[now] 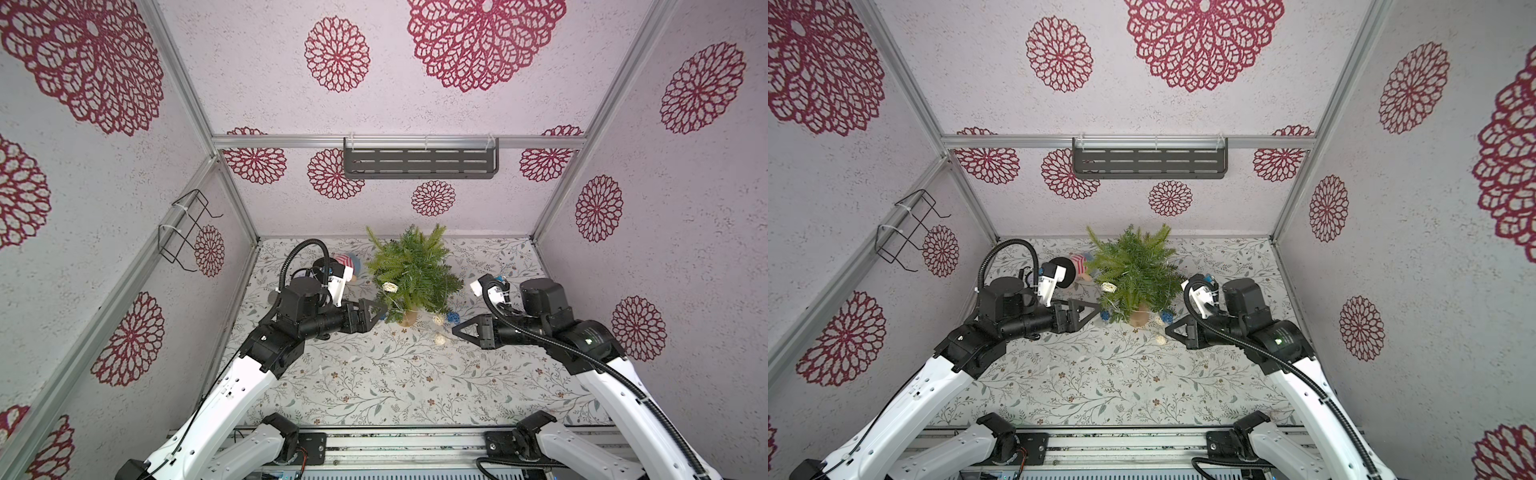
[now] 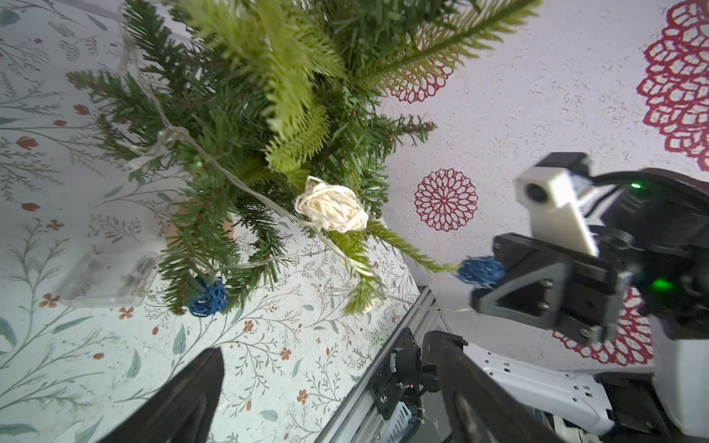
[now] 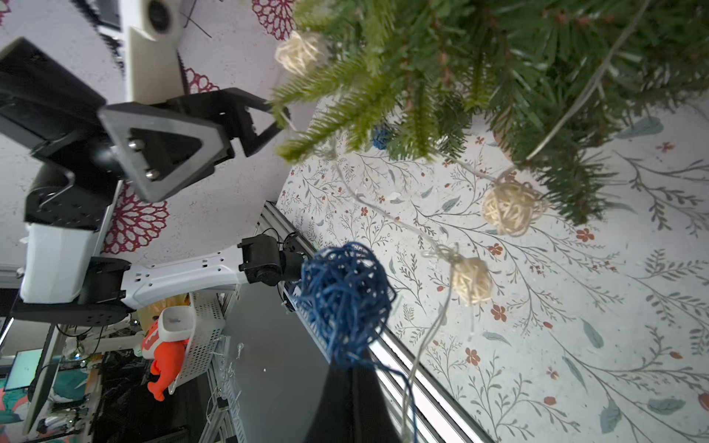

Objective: Remove string lights from the small christmas tree
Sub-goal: Remove the light string from the Christmas tree.

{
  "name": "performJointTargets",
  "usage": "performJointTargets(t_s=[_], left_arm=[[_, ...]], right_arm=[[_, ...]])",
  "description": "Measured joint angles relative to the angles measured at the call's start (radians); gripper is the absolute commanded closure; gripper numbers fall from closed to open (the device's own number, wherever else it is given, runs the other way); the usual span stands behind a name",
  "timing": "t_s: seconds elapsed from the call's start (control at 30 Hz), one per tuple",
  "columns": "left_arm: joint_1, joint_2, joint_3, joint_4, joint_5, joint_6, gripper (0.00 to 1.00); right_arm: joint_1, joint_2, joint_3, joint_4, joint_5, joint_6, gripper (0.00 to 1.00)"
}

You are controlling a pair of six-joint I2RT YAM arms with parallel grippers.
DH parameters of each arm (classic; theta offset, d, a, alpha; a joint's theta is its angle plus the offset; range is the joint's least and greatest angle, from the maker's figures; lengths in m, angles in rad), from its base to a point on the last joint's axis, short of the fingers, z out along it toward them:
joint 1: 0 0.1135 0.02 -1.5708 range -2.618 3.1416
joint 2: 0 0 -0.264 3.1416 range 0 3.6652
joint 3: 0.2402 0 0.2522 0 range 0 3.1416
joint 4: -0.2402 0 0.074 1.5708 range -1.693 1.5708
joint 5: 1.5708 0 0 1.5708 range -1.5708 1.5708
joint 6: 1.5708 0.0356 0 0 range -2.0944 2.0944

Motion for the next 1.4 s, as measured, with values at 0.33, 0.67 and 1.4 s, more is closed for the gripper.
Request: performJointTargets(t_s=[0.33,0.67,1.4], left_arm=[[-0.071,0.021,-0.043,0.074,0.045,0.001,0.21],[-0.133,0.037,-0.204,0.311,0.004,-0.035,0.27],[-0.191,0.099,-0.35,0.712,-0.084,-0.096,0.42]], right_arm=[[0.066,0.033,-0.076,0.09,-0.013,0.008,1.0],[0.12,0.047,-0.066,0.11,-0.023,0.016,1.0],[0.183,0.05,-0.024,0.118,0.003,0.032,1.0]])
